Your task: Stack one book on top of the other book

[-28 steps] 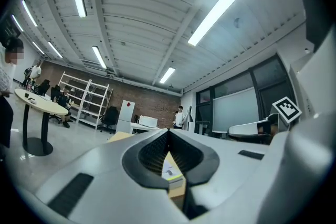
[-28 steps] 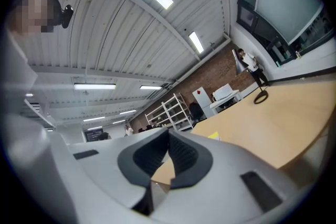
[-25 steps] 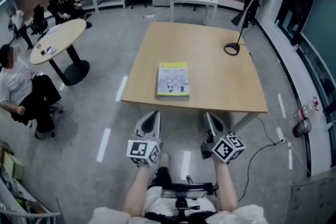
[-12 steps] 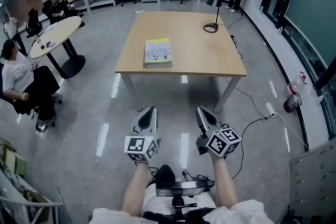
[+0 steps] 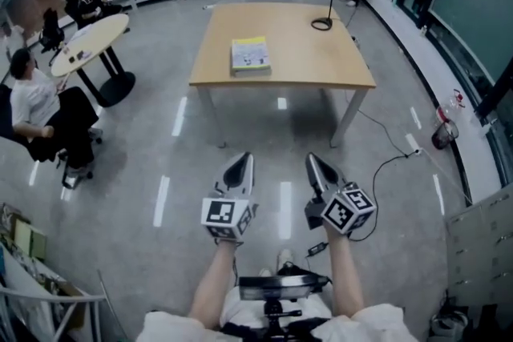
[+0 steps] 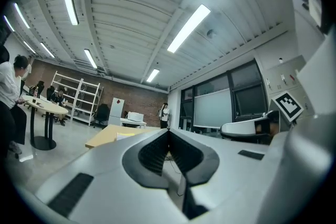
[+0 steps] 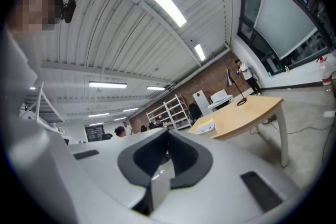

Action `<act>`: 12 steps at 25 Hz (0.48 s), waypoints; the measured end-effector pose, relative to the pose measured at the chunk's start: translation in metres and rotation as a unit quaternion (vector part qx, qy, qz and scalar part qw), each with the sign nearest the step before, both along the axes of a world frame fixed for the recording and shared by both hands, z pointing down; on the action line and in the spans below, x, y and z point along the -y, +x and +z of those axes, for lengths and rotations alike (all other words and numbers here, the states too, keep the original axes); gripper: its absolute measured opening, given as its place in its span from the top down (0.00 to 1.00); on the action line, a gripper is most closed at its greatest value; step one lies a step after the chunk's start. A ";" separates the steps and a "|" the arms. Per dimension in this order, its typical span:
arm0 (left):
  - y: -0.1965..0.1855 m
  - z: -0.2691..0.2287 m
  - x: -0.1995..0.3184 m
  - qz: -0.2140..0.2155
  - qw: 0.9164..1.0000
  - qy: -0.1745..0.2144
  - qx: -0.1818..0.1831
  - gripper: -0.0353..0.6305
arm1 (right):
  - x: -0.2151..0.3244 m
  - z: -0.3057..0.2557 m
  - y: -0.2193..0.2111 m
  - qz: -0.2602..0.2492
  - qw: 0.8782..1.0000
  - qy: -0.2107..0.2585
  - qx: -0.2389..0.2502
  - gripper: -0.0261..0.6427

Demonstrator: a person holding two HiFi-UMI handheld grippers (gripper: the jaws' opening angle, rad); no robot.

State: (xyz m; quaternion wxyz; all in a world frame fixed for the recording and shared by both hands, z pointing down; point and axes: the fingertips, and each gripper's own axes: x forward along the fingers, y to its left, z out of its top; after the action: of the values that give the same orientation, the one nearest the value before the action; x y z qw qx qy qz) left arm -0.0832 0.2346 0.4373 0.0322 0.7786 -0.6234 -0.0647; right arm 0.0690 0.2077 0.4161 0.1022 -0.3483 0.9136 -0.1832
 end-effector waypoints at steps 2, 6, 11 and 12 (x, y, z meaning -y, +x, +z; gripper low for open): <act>-0.003 -0.004 -0.018 -0.002 1.000 -0.003 0.002 0.93 | -0.020 -0.002 -0.006 -0.005 1.000 -0.002 -0.001 0.96; -0.006 -0.006 -0.039 -0.008 1.000 -0.002 -0.006 0.93 | -0.047 -0.003 -0.011 -0.011 1.000 -0.006 -0.012 0.96; 0.003 0.005 -0.062 -0.013 1.000 -0.010 -0.008 0.93 | -0.070 0.004 0.000 -0.008 1.000 -0.014 -0.026 0.96; 0.005 0.007 -0.062 -0.015 1.000 -0.009 -0.009 0.93 | -0.070 0.007 0.003 -0.009 0.999 -0.012 -0.032 0.96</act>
State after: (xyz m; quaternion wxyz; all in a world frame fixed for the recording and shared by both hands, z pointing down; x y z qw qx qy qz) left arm -0.0782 0.2965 0.4440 0.0436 0.7682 -0.6353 -0.0662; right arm 0.0723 0.2775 0.4235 0.0670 -0.3472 0.9171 -0.1840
